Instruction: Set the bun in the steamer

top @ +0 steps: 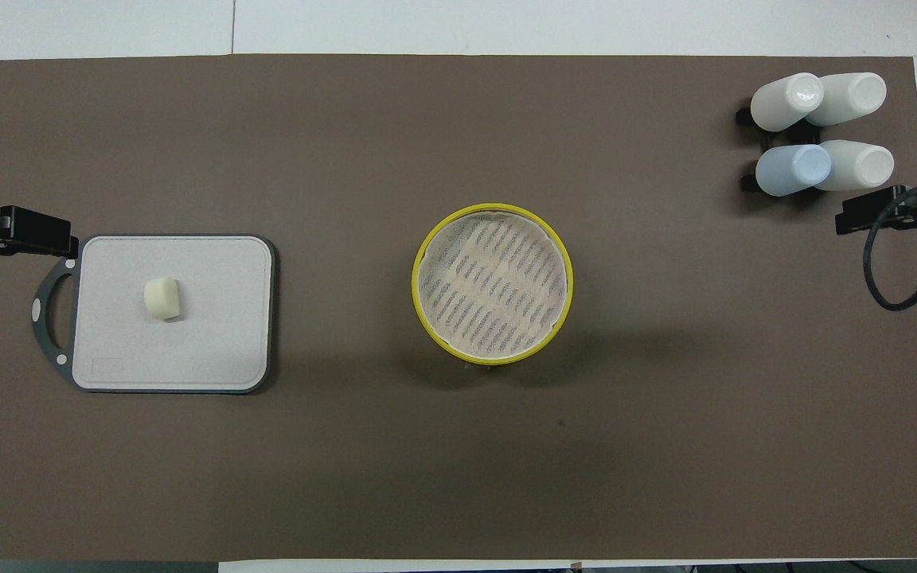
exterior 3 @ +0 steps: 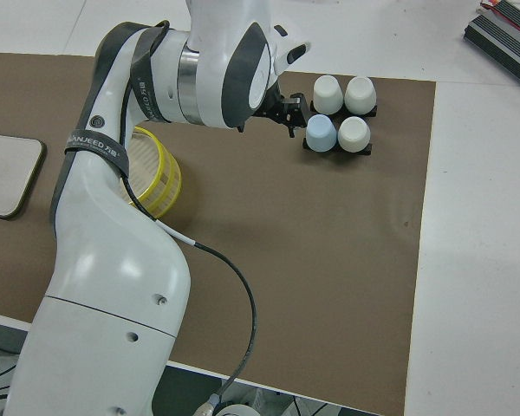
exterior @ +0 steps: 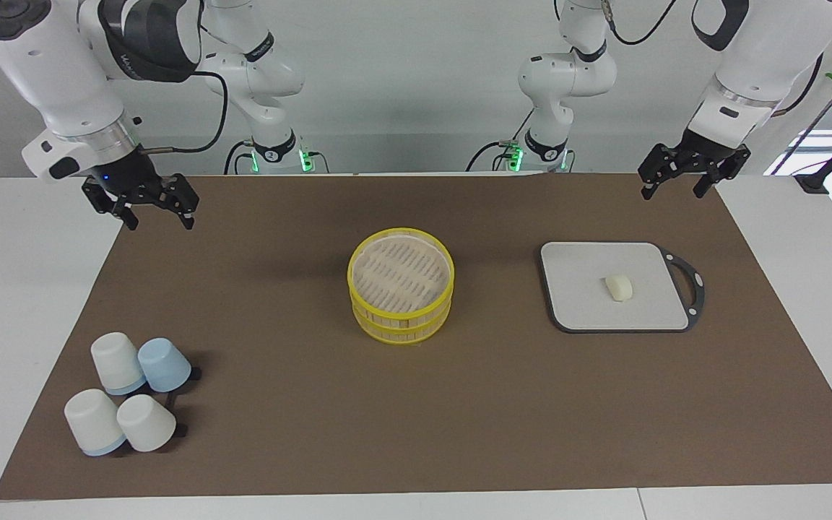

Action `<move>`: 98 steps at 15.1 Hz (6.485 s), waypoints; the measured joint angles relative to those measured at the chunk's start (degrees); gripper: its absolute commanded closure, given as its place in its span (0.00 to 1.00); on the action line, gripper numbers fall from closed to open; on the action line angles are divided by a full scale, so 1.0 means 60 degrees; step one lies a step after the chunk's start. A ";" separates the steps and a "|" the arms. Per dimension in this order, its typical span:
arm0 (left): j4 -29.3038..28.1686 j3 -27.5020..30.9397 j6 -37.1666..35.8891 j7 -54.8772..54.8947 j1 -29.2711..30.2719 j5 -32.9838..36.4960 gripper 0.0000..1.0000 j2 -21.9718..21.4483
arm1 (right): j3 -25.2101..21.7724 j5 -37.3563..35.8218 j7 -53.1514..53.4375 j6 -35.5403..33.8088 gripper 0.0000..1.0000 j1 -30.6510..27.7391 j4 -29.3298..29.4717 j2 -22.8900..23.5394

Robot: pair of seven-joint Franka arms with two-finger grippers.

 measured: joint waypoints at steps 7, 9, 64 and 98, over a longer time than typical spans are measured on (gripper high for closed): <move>-0.0007 0.0010 0.0002 0.0000 0.0003 0.0000 0.00 0.0000 | 0.0000 0.0000 -0.0096 -0.0075 0.00 0.0000 -0.0004 0.0000; -0.0030 0.0011 0.0002 0.0000 0.0003 0.0000 0.00 -0.0004 | 0.0000 0.0000 -0.0096 -0.0140 0.00 0.0000 -0.0008 0.0000; -0.6258 0.0051 0.7696 -0.1000 0.0612 0.0001 0.07 0.1624 | 0.0158 -0.0632 0.8632 0.2016 1.00 0.7222 0.3316 0.5373; -0.2567 -0.0151 0.3765 -0.3315 -0.0829 -0.0335 0.70 0.1640 | 0.0114 0.0560 0.5074 0.0383 1.00 0.4307 0.3480 0.3404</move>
